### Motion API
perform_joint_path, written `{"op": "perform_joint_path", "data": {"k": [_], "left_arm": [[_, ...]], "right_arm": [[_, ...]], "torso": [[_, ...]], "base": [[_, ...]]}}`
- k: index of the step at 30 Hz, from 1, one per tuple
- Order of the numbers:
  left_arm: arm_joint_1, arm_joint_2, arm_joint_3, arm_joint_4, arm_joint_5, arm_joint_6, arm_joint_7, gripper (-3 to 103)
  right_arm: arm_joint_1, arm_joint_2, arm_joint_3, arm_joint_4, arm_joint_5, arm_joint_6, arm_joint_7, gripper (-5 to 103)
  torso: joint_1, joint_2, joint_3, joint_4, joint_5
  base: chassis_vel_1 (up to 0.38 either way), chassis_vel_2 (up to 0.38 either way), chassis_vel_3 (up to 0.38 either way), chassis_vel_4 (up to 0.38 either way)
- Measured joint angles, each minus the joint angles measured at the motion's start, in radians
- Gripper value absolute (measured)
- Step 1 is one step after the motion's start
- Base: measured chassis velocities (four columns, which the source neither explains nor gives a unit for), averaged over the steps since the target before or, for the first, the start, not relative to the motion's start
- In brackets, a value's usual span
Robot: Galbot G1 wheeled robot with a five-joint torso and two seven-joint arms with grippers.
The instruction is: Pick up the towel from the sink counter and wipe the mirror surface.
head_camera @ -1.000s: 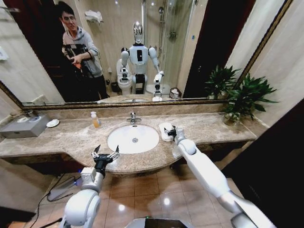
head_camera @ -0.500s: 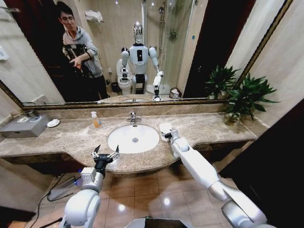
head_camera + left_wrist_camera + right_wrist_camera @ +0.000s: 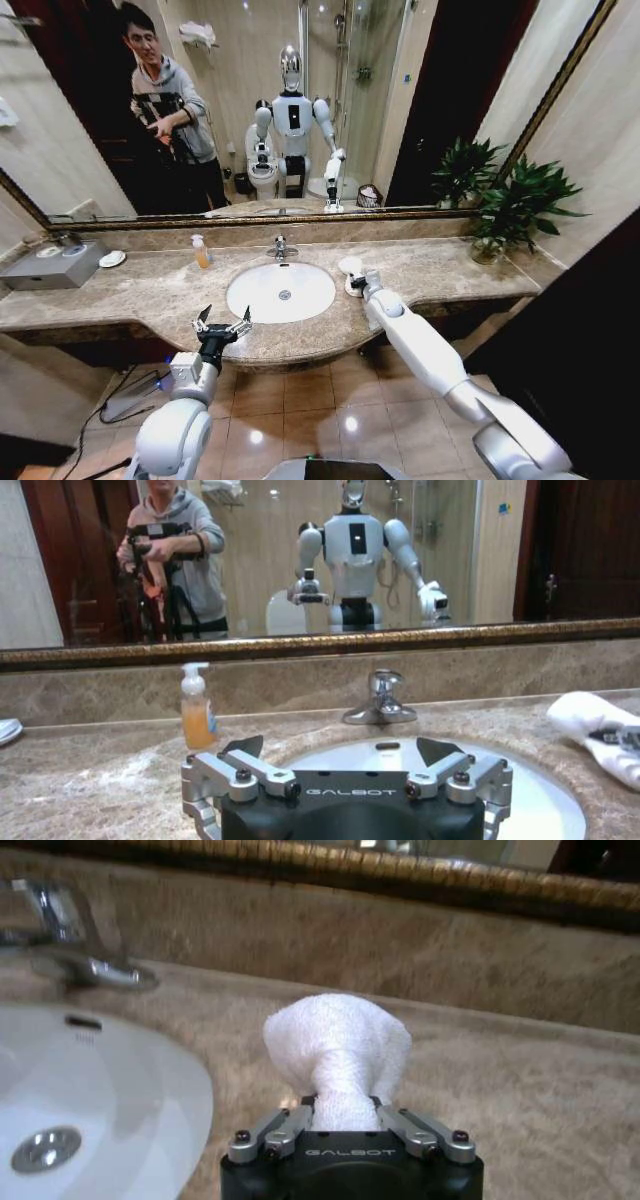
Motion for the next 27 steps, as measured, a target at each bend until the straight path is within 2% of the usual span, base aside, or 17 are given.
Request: {"op": "perform_joint_path", "data": {"k": [1, 3, 4, 5, 6, 7, 9, 12, 15, 18, 22, 27], "left_arm": [[0.000, 0.000, 0.000, 0.000, 0.000, 0.000, 0.000, 100], [0.000, 0.000, 0.000, 0.000, 0.000, 0.000, 0.000, 100], [0.000, 0.000, 0.000, 0.000, 0.000, 0.000, 0.000, 100], [0.000, 0.000, 0.000, 0.000, 0.000, 0.000, 0.000, 100], [0.000, 0.000, 0.000, 0.000, 0.000, 0.000, 0.000, 100], [0.000, 0.000, 0.000, 0.000, 0.000, 0.000, 0.000, 100], [0.000, 0.000, 0.000, 0.000, 0.000, 0.000, 0.000, 100], [0.000, 0.000, 0.000, 0.000, 0.000, 0.000, 0.000, 100], [0.000, 0.000, 0.000, 0.000, 0.000, 0.000, 0.000, 100], [0.000, 0.000, 0.000, 0.000, 0.000, 0.000, 0.000, 100], [0.000, 0.000, 0.000, 0.000, 0.000, 0.000, 0.000, 100], [0.000, 0.000, 0.000, 0.000, 0.000, 0.000, 0.000, 100]], "right_arm": [[-0.003, -0.001, 0.006, 0.008, 0.000, 0.006, 0.000, 19], [-0.023, -0.008, 0.050, 0.069, -0.015, 0.068, -0.009, 19], [-0.023, -0.008, 0.050, 0.069, -0.015, 0.068, -0.009, 19], [-0.038, -0.008, 0.086, 0.117, -0.048, 0.117, -0.025, 19], [-0.044, -0.009, 0.100, 0.140, -0.063, 0.134, -0.031, 19], [-0.065, -0.012, 0.156, 0.245, -0.096, 0.174, -0.039, 19], [-0.071, -0.016, 0.177, 0.294, -0.099, 0.183, -0.039, 19], [-0.062, -0.027, 0.257, 0.457, -0.099, 0.219, -0.026, 19], [0.006, -0.029, 0.309, 0.491, -0.086, 0.244, -0.008, 19], [0.064, -0.024, 0.339, 0.474, -0.082, 0.263, 0.000, 19], [0.282, 0.022, 0.389, 0.320, -0.119, 0.344, 0.009, 19], [0.364, 0.054, 0.372, 0.268, -0.111, 0.355, 0.007, 19]], "torso": [[0.000, 0.000, 0.000, 0.0000, 0.0000], [0.000, 0.000, 0.000, 0.0000, -0.0001], [0.000, 0.000, 0.000, 0.0000, -0.0001], [0.000, 0.000, 0.000, 0.0000, 0.0002], [0.000, 0.000, 0.000, 0.0001, 0.0001], [0.000, 0.000, 0.000, -0.0001, 0.0001], [0.000, 0.000, 0.000, 0.0001, -0.0001], [0.000, 0.000, 0.000, -0.0001, -0.0001], [0.000, 0.000, 0.000, 0.0000, -0.0003], [0.000, 0.000, 0.000, 0.0000, -0.0001], [0.000, 0.000, 0.000, 0.0000, -0.0002], [0.000, 0.000, 0.000, 0.0004, -0.0002]], "base": [[0.000, 0.000, 0.000, 0.000], [0.000, 0.000, 0.000, 0.000], [0.000, 0.000, 0.000, 0.000], [0.000, 0.000, 0.000, 0.000], [0.000, 0.000, 0.000, 0.000], [0.000, 0.000, 0.000, 0.000], [0.000, 0.000, 0.000, 0.000], [0.000, 0.000, 0.000, 0.000], [0.000, 0.000, 0.000, 0.000], [0.000, 0.000, 0.000, 0.000], [0.000, 0.000, 0.000, 0.000], [0.000, 0.000, 0.000, 0.000]]}}
